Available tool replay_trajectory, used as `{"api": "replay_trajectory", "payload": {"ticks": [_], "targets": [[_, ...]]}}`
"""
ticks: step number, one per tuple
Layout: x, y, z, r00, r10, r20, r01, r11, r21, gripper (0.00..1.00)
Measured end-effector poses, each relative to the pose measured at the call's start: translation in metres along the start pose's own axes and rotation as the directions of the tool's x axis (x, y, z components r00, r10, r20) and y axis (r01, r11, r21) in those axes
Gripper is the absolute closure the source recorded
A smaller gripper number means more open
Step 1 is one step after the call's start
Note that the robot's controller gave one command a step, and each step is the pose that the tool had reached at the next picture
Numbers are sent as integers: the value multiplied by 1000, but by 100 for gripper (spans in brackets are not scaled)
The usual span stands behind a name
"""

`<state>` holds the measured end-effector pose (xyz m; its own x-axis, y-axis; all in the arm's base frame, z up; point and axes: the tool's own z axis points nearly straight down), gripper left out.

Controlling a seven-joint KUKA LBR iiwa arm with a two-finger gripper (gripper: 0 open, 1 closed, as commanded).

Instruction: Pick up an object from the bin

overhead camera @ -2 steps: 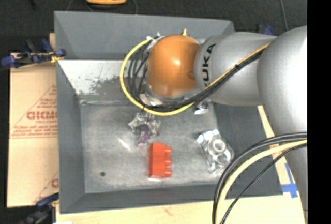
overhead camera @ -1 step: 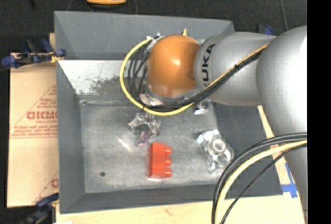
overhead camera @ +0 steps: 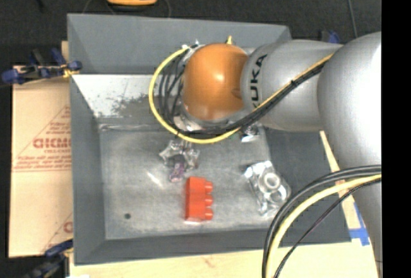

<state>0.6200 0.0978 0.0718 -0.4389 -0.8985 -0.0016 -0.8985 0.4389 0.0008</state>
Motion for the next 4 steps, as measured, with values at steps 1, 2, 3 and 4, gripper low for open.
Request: {"api": "replay_trajectory", "payload": {"ticks": [1,2,3,4], "targets": [[0,0,0,1000,0,0,0,1000,0,100],[0,0,0,1000,0,-1,0,1000,-1,100],[0,0,0,1000,1,-1,-1,1000,-1,100],[0,0,0,1000,1,-1,-1,1000,-1,100]]}}
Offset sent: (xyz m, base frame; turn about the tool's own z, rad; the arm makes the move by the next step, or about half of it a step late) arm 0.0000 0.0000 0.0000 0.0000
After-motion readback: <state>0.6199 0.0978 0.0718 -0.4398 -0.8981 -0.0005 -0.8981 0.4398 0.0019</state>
